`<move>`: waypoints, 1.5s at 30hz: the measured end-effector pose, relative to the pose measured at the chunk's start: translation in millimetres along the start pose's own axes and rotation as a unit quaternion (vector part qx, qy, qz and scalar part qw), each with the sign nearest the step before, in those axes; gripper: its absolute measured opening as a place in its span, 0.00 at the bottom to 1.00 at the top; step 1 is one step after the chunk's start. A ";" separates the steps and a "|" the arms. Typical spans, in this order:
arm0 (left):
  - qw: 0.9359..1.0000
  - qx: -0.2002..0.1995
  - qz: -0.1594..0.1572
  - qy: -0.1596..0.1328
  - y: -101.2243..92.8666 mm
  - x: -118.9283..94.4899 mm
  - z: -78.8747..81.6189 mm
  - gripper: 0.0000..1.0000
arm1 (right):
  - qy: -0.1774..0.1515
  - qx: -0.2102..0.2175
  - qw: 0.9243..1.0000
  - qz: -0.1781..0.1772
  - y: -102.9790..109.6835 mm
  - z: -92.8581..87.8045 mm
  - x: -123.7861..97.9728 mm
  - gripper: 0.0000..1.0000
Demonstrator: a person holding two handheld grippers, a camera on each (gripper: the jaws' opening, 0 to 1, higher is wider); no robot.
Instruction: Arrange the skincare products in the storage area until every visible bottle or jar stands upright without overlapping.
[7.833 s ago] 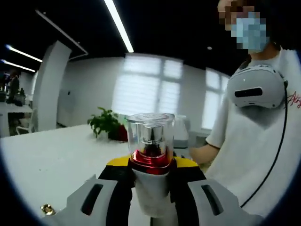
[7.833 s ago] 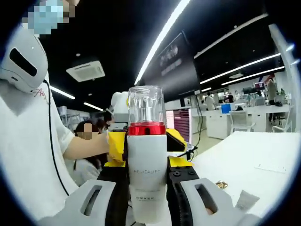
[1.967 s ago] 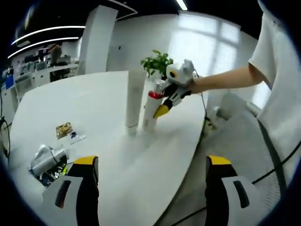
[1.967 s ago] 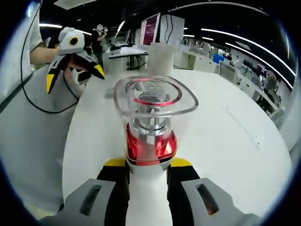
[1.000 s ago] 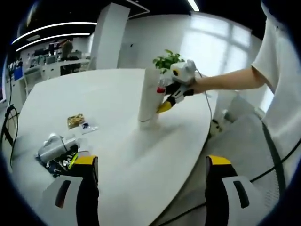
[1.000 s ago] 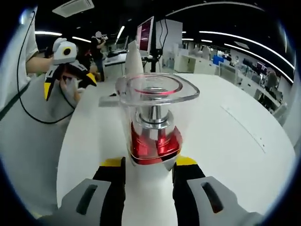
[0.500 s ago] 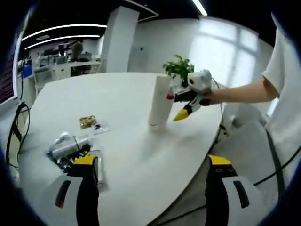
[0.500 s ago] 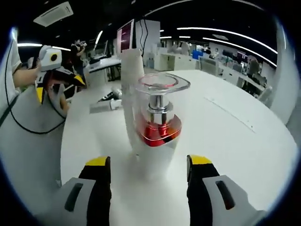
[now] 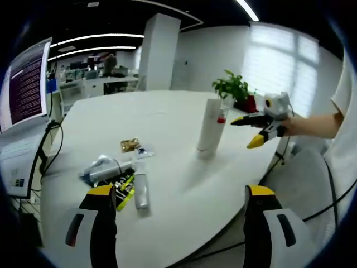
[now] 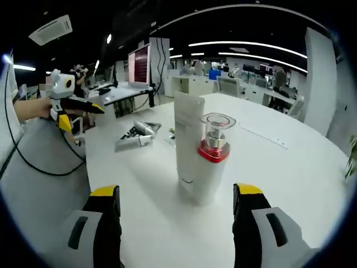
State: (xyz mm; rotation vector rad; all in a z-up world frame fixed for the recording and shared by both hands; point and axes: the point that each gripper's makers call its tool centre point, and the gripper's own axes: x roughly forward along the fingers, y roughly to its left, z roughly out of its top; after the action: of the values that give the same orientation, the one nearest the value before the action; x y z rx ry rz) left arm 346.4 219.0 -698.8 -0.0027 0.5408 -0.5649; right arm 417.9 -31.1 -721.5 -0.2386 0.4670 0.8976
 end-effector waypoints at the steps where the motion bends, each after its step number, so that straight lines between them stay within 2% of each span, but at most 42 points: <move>1: 1.000 0.004 0.004 0.000 1.5 -1.3 0.7 0.87 | -0.003 0.002 1.000 -0.002 2.7 1.8 -1.9 0.85; 2: 1.000 0.007 0.005 -0.001 2.4 -2.0 1.4 0.87 | -0.009 0.005 1.000 -0.005 16.2 11.0 -9.9 0.86; 3: 1.000 0.008 0.007 -0.004 3.8 -2.8 2.5 0.87 | -0.013 0.008 1.000 -0.005 21.1 14.2 -12.6 0.86; 12: 1.000 0.013 0.011 -0.016 2.7 -0.3 5.4 0.86 | -0.033 0.028 0.999 -0.027 42.9 26.1 -27.1 0.96; 18: 1.000 0.016 -0.007 -0.010 -5.4 1.2 3.5 0.87 | -0.056 0.080 0.993 -0.064 50.0 31.8 -36.9 0.99; 21: 1.000 0.003 -0.011 -0.007 -4.7 0.0 2.6 0.86 | -0.046 0.086 0.992 -0.077 53.7 27.3 -36.2 0.99; 22: 1.000 0.001 -0.009 -0.005 -4.1 -0.4 1.8 0.86 | -0.025 0.074 0.993 -0.087 52.1 20.2 -35.8 0.99; 24: 1.000 -0.003 -0.002 0.004 -0.2 -2.5 -1.2 0.85 | -0.007 0.044 0.994 -0.100 49.0 16.0 -34.9 0.99; 28: 1.000 -0.019 0.003 0.014 12.5 -5.3 -6.5 0.86 | 0.009 0.034 0.993 -0.109 46.9 10.6 -31.6 0.99; 35: 0.998 -0.004 -0.014 0.057 31.9 9.3 -18.3 0.84 | 0.011 0.024 0.988 -0.151 32.3 8.5 -41.0 0.99; 37: 0.997 0.010 -0.014 0.078 40.7 17.9 -21.5 0.81 | 0.010 0.026 0.987 -0.161 28.7 7.6 -44.5 0.97; 45: 0.988 0.042 -0.028 0.149 46.9 65.4 -36.9 0.66 | 0.011 0.035 0.983 -0.182 20.6 5.6 -49.0 0.96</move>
State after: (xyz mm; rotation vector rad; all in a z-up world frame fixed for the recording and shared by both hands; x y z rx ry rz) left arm 398.5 230.7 -769.4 0.1498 0.8090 -0.6471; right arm 377.0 -50.5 -692.9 -0.2601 0.4553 0.5208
